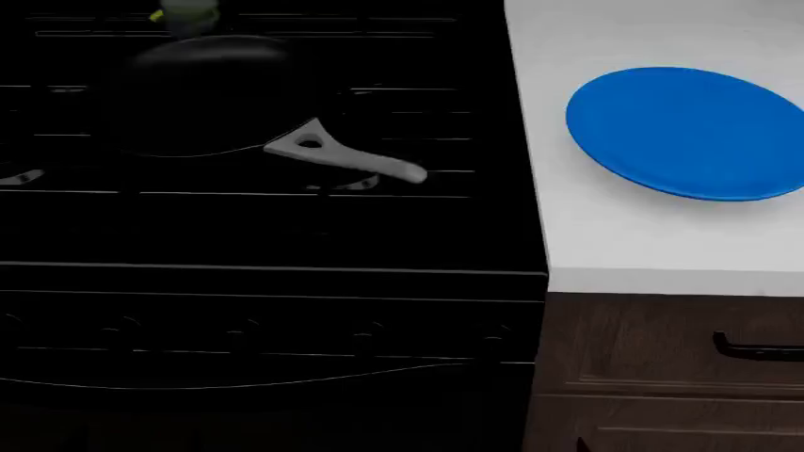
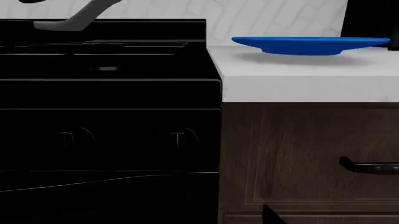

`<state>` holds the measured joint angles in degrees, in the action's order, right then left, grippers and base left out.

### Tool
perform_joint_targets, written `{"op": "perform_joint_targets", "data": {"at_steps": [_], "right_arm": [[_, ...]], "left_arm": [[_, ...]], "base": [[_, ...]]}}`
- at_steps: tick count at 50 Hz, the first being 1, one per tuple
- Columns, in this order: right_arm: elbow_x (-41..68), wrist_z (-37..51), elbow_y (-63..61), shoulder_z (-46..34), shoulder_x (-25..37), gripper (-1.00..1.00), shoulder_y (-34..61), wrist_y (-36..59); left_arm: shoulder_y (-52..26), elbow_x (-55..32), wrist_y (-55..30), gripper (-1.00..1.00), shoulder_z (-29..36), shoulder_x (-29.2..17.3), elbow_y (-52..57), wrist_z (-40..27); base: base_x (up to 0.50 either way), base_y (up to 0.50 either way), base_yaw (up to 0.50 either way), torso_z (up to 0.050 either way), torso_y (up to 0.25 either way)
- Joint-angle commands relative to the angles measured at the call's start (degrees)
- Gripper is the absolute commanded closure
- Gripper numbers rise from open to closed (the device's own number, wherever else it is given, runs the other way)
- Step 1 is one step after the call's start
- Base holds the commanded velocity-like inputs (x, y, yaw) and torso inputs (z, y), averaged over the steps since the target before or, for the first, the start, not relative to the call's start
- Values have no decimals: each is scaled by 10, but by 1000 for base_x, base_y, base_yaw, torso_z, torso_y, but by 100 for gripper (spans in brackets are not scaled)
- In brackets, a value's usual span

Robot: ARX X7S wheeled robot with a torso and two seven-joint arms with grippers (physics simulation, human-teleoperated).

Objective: Pick up the pan and dump the vegetables in it onto the plate. Then return the pan to the stove.

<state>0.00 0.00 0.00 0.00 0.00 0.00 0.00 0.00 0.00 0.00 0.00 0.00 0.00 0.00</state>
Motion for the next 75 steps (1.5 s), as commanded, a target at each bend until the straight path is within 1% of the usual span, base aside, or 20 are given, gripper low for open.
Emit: {"op": "perform_joint_targets", "data": {"at_steps": [1, 3, 5, 27, 29, 33, 37, 42, 45, 48, 50, 57, 58, 63, 66, 69, 70, 72, 74, 75], "right_arm": [[33, 40, 1, -40, 33, -100, 1, -1], [45, 36, 3, -39, 34, -100, 3, 2], [39, 41, 0, -44, 37, -100, 2, 4], [47, 60, 6, -64, 52, -100, 7, 5], [48, 62, 4, -66, 54, -100, 7, 7], [40, 69, -5, -74, 58, -100, 4, 12], [28, 78, -42, -83, 65, -100, -5, 31], [29, 86, -149, -77, 80, -100, -21, 96], [31, 86, -239, -74, 96, -100, -33, 161], [30, 84, -296, -72, 110, -100, -31, 208], [34, 82, -359, -63, 125, -100, -24, 271], [45, 76, -451, -43, 152, -100, -4, 375], [43, 75, -475, -39, 163, -100, 9, 409], [54, 66, -534, -26, 181, -100, 49, 503], [66, 58, -578, -14, 191, -100, 82, 573], [98, 52, -600, 4, 200, -100, 126, 636], [151, 70, -600, 18, 213, -100, 149, 654], [318, 200, -600, 27, 292, -100, 209, 681], [475, 281, -599, 55, 329, -100, 257, 707], [519, 311, -599, 61, 344, -100, 278, 717]], "left_arm": [[-1, -30, 0, -100, 35, -30, 1, -35], [-6, -6, -2, -100, 42, -34, -11, -55], [-5, -19, -2, -100, 41, -35, -9, -50], [-1, -29, -15, -100, 63, -51, 9, -68], [3, -35, -2, -100, 66, -54, 8, -63], [33, -30, 59, -100, 86, -73, 48, -38], [49, -27, 18, -100, 91, -84, 119, -40], [62, -20, -35, -100, 90, -100, 195, -43], [88, -27, -81, -100, 80, -114, 274, -45], [100, -37, -102, -100, 72, -123, 310, -43], [106, -43, -126, -100, 64, -134, 348, -41], [99, -52, -187, -100, 56, -156, 419, -38], [94, -58, -208, -100, 52, -162, 437, -35], [77, -76, -263, -100, 35, -178, 480, -30], [57, -99, -311, -100, 13, -190, 514, -26], [30, -127, -357, -100, -10, -199, 537, -22], [18, -138, -372, -100, -19, -201, 541, -20], [-6, -156, -407, -100, -31, -207, 556, -19], [-22, -169, -431, -100, -39, -212, 566, -18], [-29, -186, -442, -100, -49, -210, 570, -15]], "base": [[0, 0, 0, 0, 0], [0, 0, 0, 0, 0], [0, 0, 0, 0, 0], [0, 0, 0, 0, 0], [0, 0, 0, 0, 0], [0, 0, 0, 7, 39], [0, 0, 0, 43, 125], [0, 0, 0, 46, 98], [0, 0, 0, 47, 100], [0, 0, 0, 47, 102], [0, 0, 0, 47, 107], [0, 0, 0, 47, 111], [0, 0, 0, 47, 115], [0, 0, 0, 47, 114], [0, 0, 0, 47, 115], [0, 0, 0, 46, 115], [0, 0, 0, 46, 115], [0, 0, 0, 46, 115], [0, 0, 0, 46, 114], [0, 0, 0, 46, 117]]}}
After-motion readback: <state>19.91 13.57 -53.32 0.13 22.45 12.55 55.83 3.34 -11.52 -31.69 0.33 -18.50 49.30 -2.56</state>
